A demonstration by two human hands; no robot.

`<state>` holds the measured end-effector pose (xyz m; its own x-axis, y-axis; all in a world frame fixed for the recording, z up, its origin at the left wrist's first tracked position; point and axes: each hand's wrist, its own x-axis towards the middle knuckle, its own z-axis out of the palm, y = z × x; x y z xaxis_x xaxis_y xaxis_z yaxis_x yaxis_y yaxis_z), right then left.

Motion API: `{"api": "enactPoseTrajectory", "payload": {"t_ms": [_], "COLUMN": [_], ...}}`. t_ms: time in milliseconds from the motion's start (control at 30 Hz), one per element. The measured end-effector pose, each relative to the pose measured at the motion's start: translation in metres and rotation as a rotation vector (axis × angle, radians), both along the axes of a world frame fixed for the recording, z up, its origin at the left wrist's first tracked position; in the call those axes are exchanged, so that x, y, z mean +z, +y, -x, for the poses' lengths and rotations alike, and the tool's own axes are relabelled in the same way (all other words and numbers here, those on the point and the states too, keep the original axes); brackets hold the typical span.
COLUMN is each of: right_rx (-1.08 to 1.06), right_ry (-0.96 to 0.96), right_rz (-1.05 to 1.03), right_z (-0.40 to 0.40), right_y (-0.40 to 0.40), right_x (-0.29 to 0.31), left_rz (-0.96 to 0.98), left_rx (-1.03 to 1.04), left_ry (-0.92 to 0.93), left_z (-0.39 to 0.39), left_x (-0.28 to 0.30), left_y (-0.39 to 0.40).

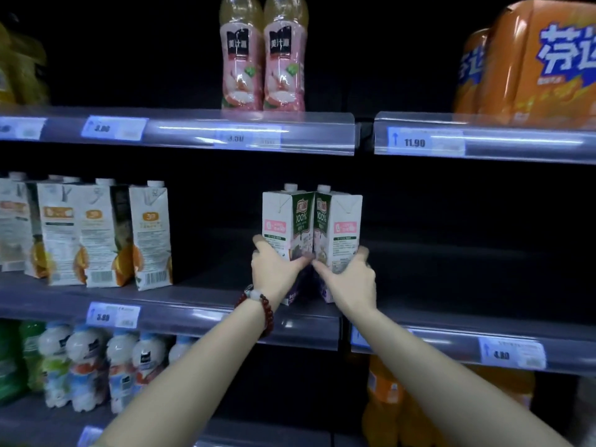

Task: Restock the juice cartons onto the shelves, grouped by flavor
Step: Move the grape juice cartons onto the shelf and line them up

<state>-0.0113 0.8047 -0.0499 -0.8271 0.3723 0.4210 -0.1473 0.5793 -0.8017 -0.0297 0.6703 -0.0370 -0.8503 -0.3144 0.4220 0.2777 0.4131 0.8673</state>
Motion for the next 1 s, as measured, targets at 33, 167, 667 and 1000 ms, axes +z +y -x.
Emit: {"api": "enactPoseTrajectory", "payload": {"t_ms": [33,167,667,1000], "right_rx": [-0.012,-0.048,0.064,0.031], "right_ry": [0.000,-0.018,0.081,0.218], "right_rz": [0.031,0.019,0.222,0.287], "right_z": [0.003,0.010,-0.003,-0.021], "right_y": [-0.004,-0.004,0.009,0.023], "right_x": [0.001,0.002,-0.003,-0.001], "left_rz": [-0.011,-0.016,-0.202,-0.102], "left_rx": [0.006,-0.004,-0.347,-0.397], "left_ry": [0.004,0.011,-0.055,0.152], "left_z": [0.002,0.007,0.018,-0.005], "left_x": [-0.002,-0.009,-0.011,-0.003], "left_y": [0.000,-0.006,-0.040,-0.040]}}
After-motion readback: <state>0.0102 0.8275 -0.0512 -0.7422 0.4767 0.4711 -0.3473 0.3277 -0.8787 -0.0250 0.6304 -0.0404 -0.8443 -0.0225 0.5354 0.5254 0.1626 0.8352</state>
